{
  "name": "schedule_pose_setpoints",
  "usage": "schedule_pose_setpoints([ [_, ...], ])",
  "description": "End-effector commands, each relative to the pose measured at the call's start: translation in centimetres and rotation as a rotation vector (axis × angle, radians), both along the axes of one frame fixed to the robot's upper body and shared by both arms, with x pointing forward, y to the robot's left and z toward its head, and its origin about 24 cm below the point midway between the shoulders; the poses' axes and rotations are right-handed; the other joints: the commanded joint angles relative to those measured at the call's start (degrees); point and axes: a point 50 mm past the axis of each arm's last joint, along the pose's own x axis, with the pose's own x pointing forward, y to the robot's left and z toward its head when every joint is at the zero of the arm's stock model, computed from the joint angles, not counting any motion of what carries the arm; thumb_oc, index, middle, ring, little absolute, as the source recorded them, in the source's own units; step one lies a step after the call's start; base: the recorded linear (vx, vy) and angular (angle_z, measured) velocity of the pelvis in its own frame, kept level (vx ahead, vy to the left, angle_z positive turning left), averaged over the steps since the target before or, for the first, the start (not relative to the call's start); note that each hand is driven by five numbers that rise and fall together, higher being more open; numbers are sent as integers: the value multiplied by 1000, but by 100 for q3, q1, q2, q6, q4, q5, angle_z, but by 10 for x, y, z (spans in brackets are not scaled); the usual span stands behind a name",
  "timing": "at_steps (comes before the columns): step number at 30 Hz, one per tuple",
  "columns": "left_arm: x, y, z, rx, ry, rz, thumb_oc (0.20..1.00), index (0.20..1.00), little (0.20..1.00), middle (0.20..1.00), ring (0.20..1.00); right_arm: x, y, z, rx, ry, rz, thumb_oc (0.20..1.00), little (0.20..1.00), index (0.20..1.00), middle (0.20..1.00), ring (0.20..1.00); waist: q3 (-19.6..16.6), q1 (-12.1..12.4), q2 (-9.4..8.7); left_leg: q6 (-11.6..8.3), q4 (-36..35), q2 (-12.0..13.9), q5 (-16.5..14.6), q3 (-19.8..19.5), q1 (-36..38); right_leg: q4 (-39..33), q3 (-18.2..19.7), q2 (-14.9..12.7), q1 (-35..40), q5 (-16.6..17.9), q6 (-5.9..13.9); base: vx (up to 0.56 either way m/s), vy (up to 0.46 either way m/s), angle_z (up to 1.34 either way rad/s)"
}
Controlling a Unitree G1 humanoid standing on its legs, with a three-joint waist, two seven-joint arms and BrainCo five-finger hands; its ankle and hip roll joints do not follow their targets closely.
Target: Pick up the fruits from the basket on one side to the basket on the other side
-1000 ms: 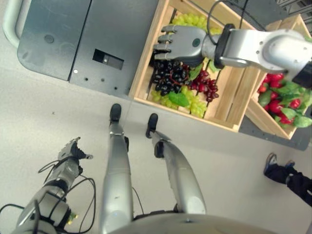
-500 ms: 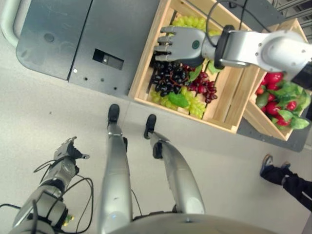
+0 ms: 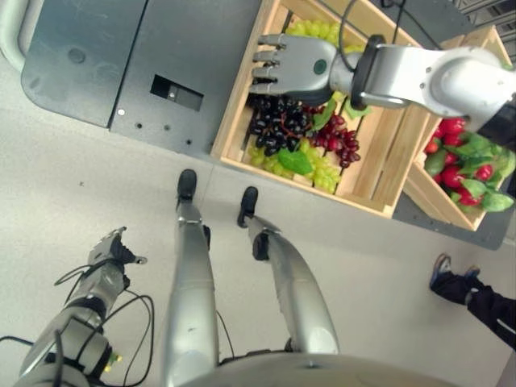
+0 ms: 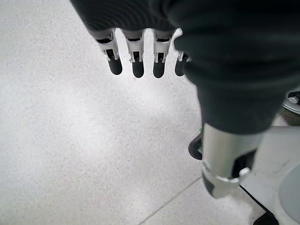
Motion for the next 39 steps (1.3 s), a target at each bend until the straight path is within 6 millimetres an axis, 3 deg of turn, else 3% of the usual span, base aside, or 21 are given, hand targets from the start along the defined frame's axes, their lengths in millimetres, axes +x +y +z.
schedule_pose_setpoints([
  [1,2,20,20,56,-41,37,1000,1000,1000,1000,1000,20,-38,-31,-80,92,-201,1000,1000,1000,1000,1000,648,587,-583,145,271,-338,-374,52,69,-172,38,-136,-118,651,400,0,0,0],
  [8,-3,25,20,62,-38,52,1000,1000,1000,1000,1000,6,-41,-23,-65,102,-164,1000,1000,1000,1000,1000,648,544,-653,136,254,-325,-355,52,101,-165,45,-144,-103,665,408,-5,-5,3],
  [12,-11,30,18,46,-42,85,1000,1000,1000,1000,1000,-23,-36,-1,-22,95,-70,1000,1000,1000,1000,1000,648,419,-797,129,228,-300,-342,77,203,-173,47,-144,-24,678,413,-3,-2,1],
  [17,-18,40,22,70,-31,101,1000,1000,1000,1000,1000,-39,-40,3,-20,110,-40,1000,1000,1000,1000,1000,648,403,-1011,119,213,-270,-352,91,298,-187,48,-139,67,681,420,-1,-1,1],
  [23,-20,46,27,91,-17,105,1000,1000,1000,1000,1000,-34,-51,1,-10,122,-97,1000,1000,1000,1000,1000,648,440,-1116,106,221,-244,-355,67,352,-199,36,-122,138,682,418,0,0,0],
  [31,-22,47,25,96,-1,104,1000,1000,1000,1000,1000,-35,-48,0,-22,129,-84,1000,1000,1000,1000,1000,648,453,-1116,99,174,-251,-335,67,398,-224,32,-94,167,667,407,-5,-3,0],
  [39,-21,41,21,93,10,82,1000,1000,1000,1000,1000,-31,-45,-6,-38,135,-90,1000,1000,1000,1000,1000,648,463,-978,91,138,-265,-304,64,334,-214,40,-97,84,662,404,0,0,0],
])
